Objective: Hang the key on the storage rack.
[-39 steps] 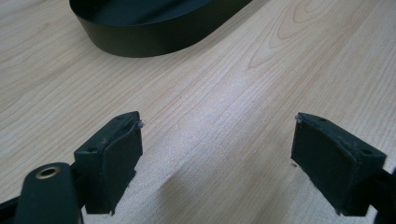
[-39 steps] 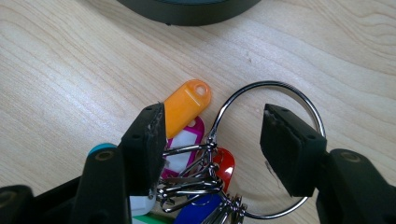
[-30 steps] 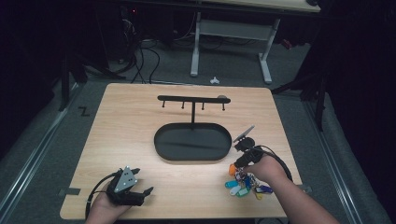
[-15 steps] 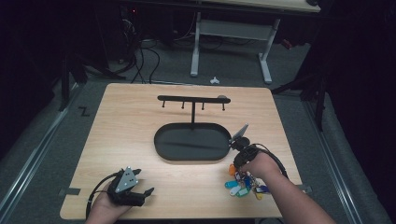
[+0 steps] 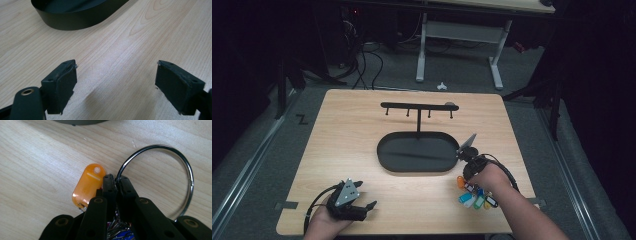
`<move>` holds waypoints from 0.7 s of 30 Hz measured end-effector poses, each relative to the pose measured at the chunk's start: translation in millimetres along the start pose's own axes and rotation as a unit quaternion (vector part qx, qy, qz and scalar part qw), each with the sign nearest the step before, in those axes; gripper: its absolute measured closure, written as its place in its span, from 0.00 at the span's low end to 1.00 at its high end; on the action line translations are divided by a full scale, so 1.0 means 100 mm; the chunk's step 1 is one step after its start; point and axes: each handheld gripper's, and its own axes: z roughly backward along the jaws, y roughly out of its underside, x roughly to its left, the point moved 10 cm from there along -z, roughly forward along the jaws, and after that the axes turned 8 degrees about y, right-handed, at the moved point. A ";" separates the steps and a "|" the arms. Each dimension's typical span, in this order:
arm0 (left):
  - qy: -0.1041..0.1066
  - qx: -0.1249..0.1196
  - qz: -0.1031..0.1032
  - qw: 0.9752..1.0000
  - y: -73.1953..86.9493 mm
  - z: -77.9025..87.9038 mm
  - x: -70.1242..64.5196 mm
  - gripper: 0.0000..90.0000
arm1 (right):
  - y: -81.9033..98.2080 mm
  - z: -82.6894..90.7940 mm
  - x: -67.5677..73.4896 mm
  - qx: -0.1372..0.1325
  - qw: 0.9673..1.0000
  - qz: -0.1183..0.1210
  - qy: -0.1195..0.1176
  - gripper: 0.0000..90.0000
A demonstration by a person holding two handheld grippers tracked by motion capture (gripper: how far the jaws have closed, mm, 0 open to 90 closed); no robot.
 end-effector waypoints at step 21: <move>0.004 0.006 -0.003 1.000 0.01 -0.01 -0.02 0.20 | 0.07 0.51 -0.05 -0.026 0.999 0.020 -0.003 0.96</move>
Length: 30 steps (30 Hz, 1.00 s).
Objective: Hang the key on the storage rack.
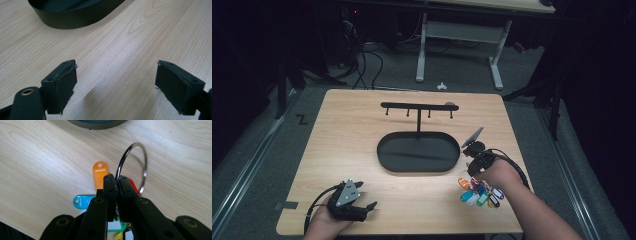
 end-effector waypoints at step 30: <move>-0.001 0.000 0.001 1.000 0.00 0.01 0.00 0.20 | 0.11 0.47 -0.18 -0.007 0.998 0.049 0.027 0.97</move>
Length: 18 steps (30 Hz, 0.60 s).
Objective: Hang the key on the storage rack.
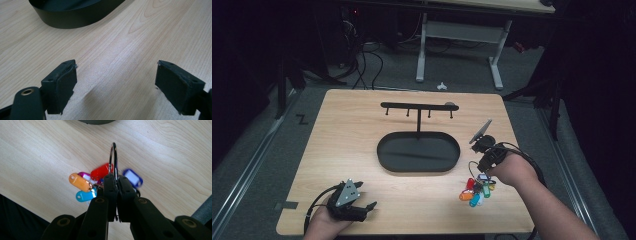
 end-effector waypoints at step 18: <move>0.001 0.001 0.001 1.000 0.00 0.00 -0.01 0.20 | 0.03 0.48 -0.16 -0.012 1.000 0.006 0.013 0.97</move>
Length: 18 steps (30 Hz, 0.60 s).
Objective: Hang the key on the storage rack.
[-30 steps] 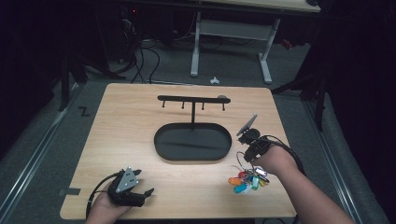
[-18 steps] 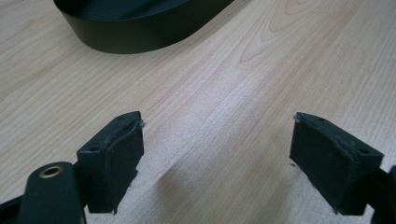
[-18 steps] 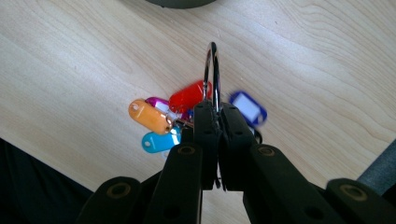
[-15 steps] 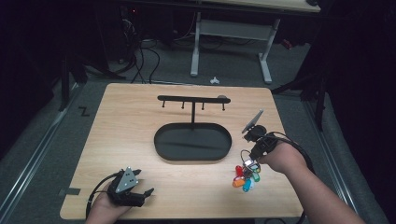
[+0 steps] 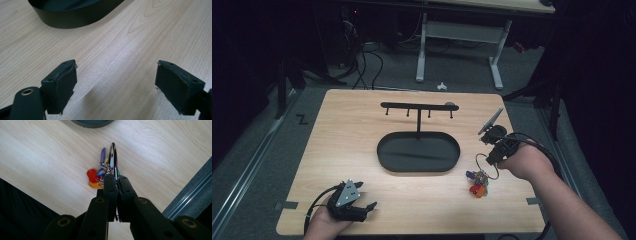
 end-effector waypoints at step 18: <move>0.002 0.002 -0.001 1.000 0.00 0.00 -0.01 0.20 | -0.36 0.46 0.02 -0.012 0.999 0.036 0.024 0.97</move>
